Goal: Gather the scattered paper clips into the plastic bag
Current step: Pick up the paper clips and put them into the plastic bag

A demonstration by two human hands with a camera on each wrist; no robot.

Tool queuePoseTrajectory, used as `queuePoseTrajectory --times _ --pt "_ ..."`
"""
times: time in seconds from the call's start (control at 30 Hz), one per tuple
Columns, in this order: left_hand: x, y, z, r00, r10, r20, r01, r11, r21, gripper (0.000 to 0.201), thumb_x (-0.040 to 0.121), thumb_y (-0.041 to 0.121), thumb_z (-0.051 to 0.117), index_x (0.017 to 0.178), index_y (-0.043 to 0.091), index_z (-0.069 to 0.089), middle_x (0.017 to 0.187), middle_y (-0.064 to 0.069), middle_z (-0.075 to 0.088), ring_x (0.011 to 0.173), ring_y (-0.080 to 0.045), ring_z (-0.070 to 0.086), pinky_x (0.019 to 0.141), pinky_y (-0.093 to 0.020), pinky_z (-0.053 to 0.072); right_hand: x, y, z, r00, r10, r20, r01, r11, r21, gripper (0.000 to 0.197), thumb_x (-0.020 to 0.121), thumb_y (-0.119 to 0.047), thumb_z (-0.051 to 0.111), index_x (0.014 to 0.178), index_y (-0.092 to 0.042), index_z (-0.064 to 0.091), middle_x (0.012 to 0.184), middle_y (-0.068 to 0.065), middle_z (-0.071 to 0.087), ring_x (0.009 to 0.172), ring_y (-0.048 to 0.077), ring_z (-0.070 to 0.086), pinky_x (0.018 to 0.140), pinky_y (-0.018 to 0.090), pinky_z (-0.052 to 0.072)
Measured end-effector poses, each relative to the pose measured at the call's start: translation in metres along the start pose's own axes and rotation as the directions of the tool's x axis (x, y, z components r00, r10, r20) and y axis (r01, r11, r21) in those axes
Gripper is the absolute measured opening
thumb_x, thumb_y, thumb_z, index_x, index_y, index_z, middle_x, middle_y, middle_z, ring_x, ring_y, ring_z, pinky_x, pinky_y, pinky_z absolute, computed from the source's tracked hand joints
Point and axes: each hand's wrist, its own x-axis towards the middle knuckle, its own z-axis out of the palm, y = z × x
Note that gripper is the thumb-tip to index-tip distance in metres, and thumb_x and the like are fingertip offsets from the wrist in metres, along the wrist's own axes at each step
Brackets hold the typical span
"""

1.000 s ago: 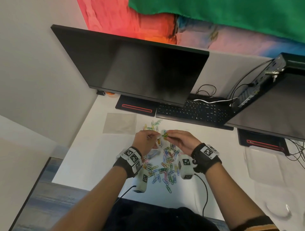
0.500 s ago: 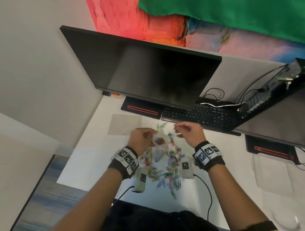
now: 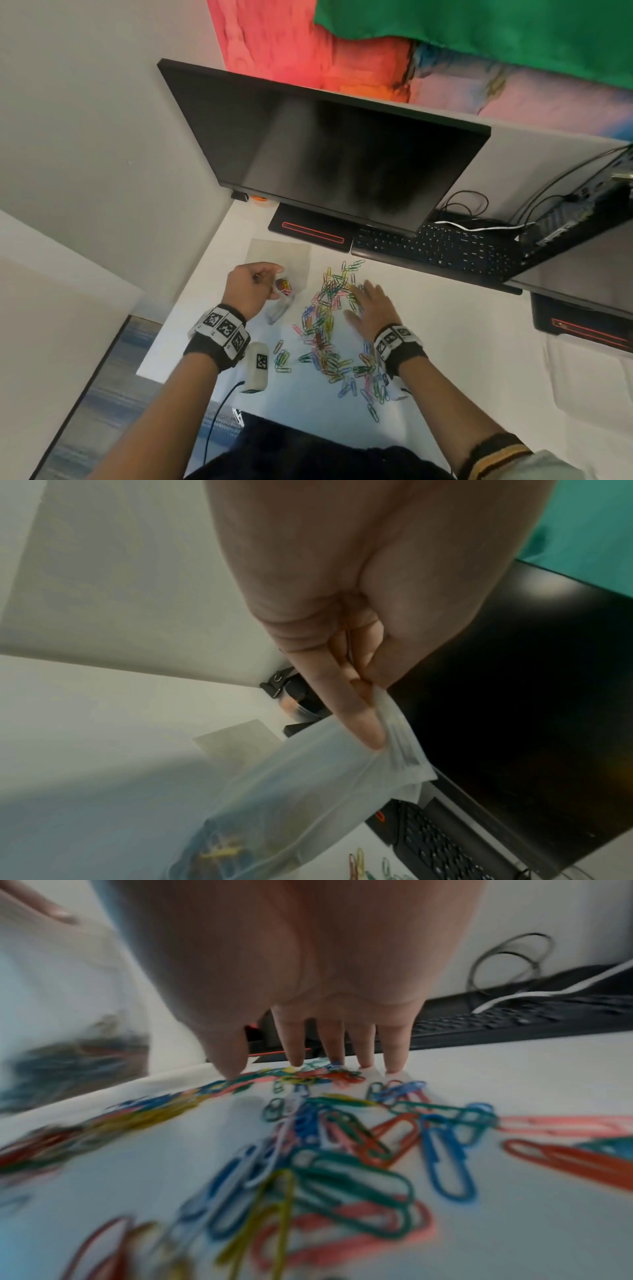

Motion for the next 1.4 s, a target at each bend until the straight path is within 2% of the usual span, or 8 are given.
queuePoseTrajectory --times 0.2,0.37,0.5,0.6,0.7,0.9,1.27,1.4 --pt "-0.009 -0.005 0.007 1.0 -0.005 0.027 0.004 1.0 0.018 0.02 0.097 0.012 0.056 0.093 0.021 0.073 0.069 -0.004 0.07 0.061 -0.02 0.071 0.07 -0.03 0.062 0.0 -0.003 0.008 0.986 -0.145 -0.077 0.138 0.986 -0.089 0.036 0.09 0.0 0.046 0.119 -0.013 0.064 0.122 0.007 0.058 0.112 0.028 0.055 0.092 0.032 0.048" --pt "-0.015 -0.001 0.018 0.994 0.029 0.102 -0.032 0.999 0.026 0.019 0.097 0.009 0.054 0.1 0.015 0.073 0.078 0.003 0.07 0.061 -0.019 0.07 0.063 -0.022 0.06 -0.005 -0.002 -0.03 0.976 0.199 -0.092 -0.16 0.933 0.322 0.017 0.085 -0.011 0.065 0.097 -0.009 0.076 0.096 0.008 0.075 0.087 0.024 0.07 0.086 0.031 0.056" --pt "-0.015 -0.002 0.022 0.991 0.026 0.133 -0.027 1.0 0.006 0.017 0.096 0.008 0.057 0.102 0.011 0.073 0.08 0.005 0.068 0.068 -0.028 0.069 0.063 -0.024 0.061 -0.014 -0.009 -0.056 0.921 0.298 0.249 -0.309 0.172 0.935 0.029 0.078 -0.001 0.075 0.106 0.003 0.069 0.098 0.017 0.074 0.087 0.025 0.073 0.08 0.03 0.059" --pt "-0.013 -0.004 0.023 0.989 0.036 0.144 -0.04 0.999 0.023 0.018 0.096 0.01 0.058 0.101 0.014 0.075 0.081 0.004 0.07 0.071 -0.028 0.072 0.065 -0.029 0.062 -0.021 -0.041 -0.079 0.953 0.066 0.295 -0.292 -0.056 0.955 0.029 0.083 0.004 0.066 0.112 0.007 0.064 0.105 0.022 0.071 0.094 0.028 0.07 0.077 0.026 0.059" --pt "-0.013 -0.003 0.025 0.986 0.045 0.16 -0.051 0.998 0.03 0.018 0.095 0.01 0.058 0.1 0.016 0.075 0.081 0.004 0.071 0.069 -0.025 0.073 0.066 -0.03 0.063 -0.019 -0.072 -0.081 0.95 -0.041 0.308 -0.306 0.052 0.951 0.026 0.083 0.0 0.068 0.109 0.003 0.067 0.103 0.019 0.072 0.097 0.028 0.07 0.085 0.03 0.058" --pt "-0.012 -0.005 0.028 0.984 0.03 0.174 -0.032 0.999 0.012 0.019 0.095 0.006 0.057 0.102 0.012 0.075 0.086 -0.003 0.072 0.063 -0.015 0.071 0.063 -0.026 0.062 -0.01 -0.105 -0.072 0.983 -0.094 0.155 -0.028 0.763 0.646 0.023 0.088 -0.014 0.065 0.11 -0.013 0.072 0.101 0.005 0.075 0.089 0.016 0.071 0.091 0.035 0.055" --pt "-0.007 -0.014 0.013 0.993 0.024 0.112 -0.023 1.0 -0.011 0.022 0.096 0.006 0.055 0.104 0.011 0.075 0.095 -0.003 0.073 0.071 -0.013 0.071 0.065 -0.024 0.061 -0.003 -0.105 -0.085 0.998 -0.019 -0.062 0.058 0.693 0.719 0.01 0.08 -0.015 0.076 0.091 -0.015 0.077 0.083 -0.003 0.075 0.071 0.005 0.07 0.069 0.017 0.055" --pt "-0.005 -0.018 0.001 0.997 0.026 0.07 -0.025 1.0 -0.011 0.021 0.095 0.007 0.057 0.104 0.012 0.075 0.089 0.003 0.071 0.072 -0.013 0.069 0.076 -0.031 0.062 0.042 -0.058 -0.07 0.963 0.207 -0.172 -0.078 0.826 0.558 0.018 0.089 -0.028 0.066 0.105 -0.022 0.072 0.108 0.002 0.072 0.1 0.017 0.066 0.091 0.028 0.051"
